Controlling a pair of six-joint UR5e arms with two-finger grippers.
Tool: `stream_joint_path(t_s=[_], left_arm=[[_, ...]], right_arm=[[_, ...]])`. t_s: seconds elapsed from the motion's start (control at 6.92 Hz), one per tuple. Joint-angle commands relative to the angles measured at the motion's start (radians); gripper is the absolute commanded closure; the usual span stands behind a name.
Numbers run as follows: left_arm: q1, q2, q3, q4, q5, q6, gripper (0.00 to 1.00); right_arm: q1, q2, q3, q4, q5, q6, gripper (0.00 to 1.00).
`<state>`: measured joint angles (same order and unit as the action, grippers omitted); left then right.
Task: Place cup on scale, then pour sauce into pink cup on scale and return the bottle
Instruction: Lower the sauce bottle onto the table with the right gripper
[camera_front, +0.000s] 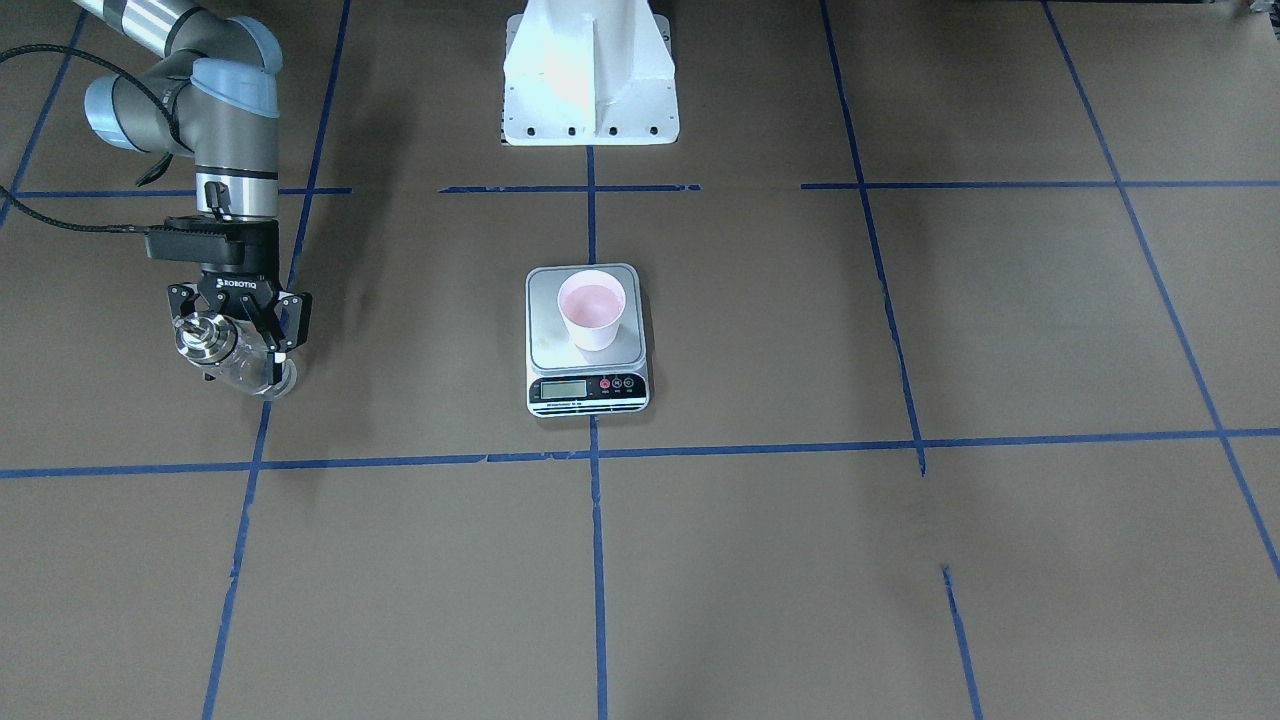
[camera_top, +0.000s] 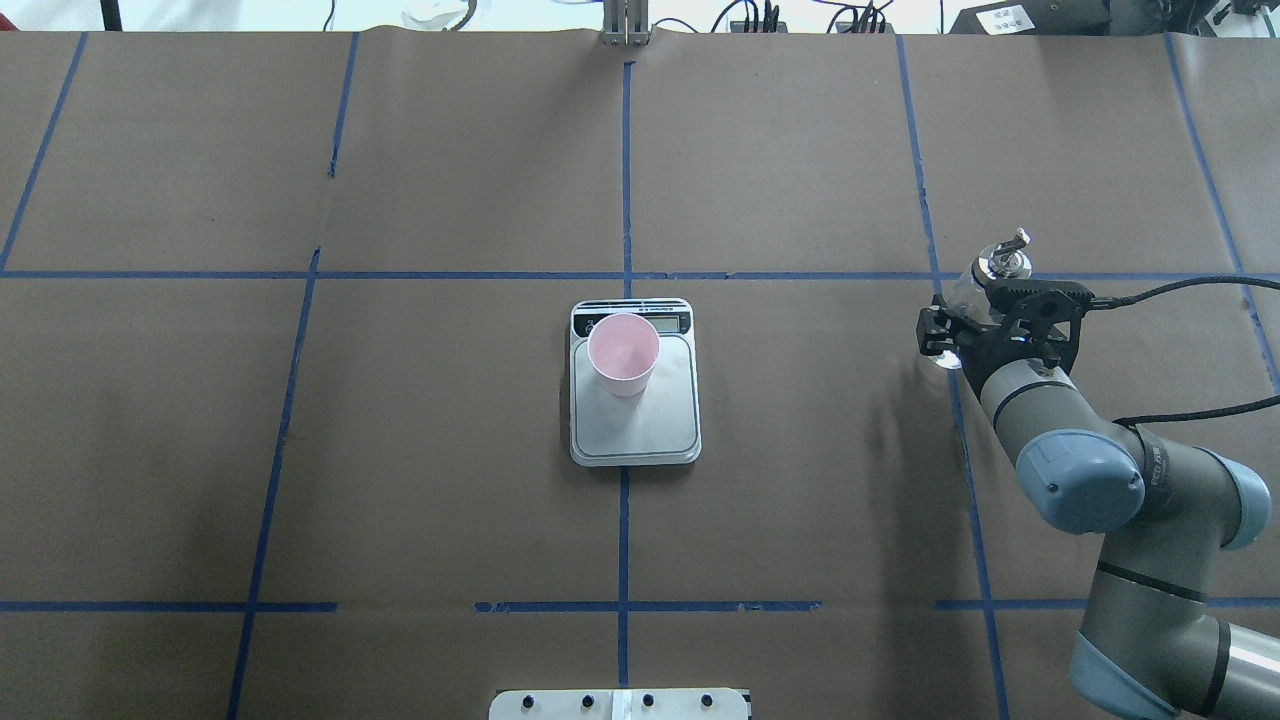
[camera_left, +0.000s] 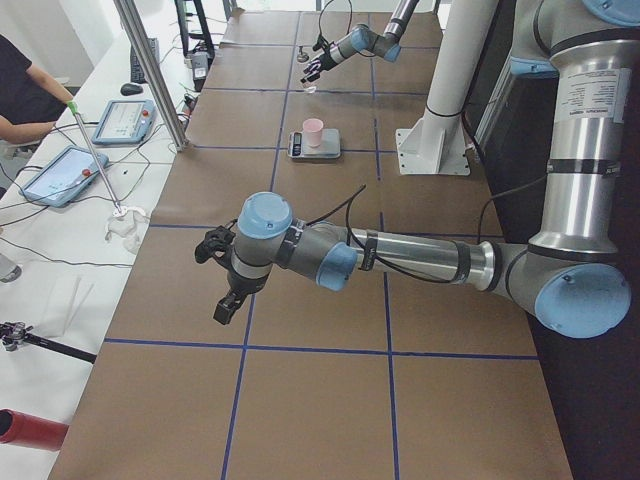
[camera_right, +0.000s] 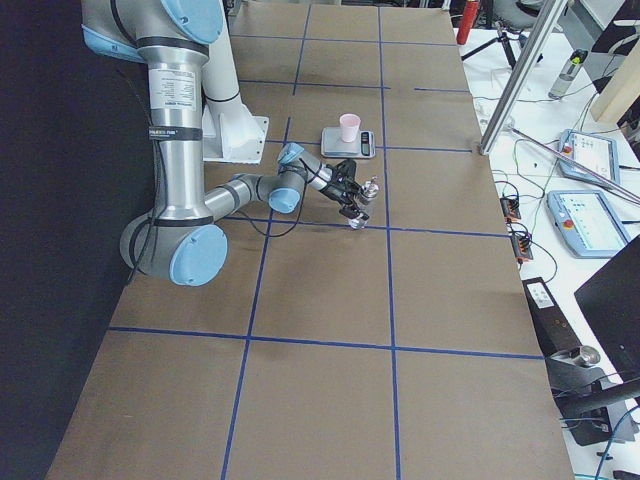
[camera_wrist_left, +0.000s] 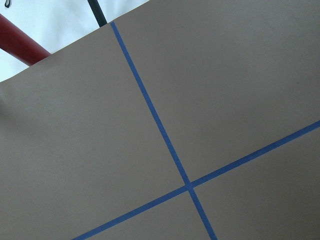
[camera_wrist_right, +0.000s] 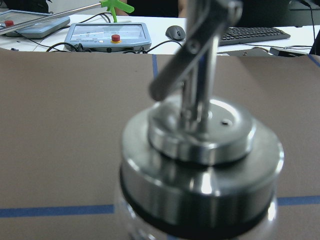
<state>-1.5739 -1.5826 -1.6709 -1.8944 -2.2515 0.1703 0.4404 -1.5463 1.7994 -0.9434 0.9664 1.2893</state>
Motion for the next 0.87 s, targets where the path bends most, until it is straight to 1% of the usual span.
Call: stream_joint_path(t_s=[0.0, 0.29, 0.72], left_arm=[[0.000, 0.001, -0.006, 0.000, 0.001, 0.000, 0.00], [0.000, 0.000, -0.004, 0.000, 0.001, 0.000, 0.00], [0.002, -0.005, -0.004, 0.000, 0.001, 0.000, 0.00]], right_arm=[[0.000, 0.000, -0.006, 0.000, 0.002, -0.002, 0.93], [0.000, 0.003, -0.005, 0.002, 0.003, -0.002, 0.79], [0.000, 0.003, -0.003, 0.002, 0.011, -0.004, 0.48]])
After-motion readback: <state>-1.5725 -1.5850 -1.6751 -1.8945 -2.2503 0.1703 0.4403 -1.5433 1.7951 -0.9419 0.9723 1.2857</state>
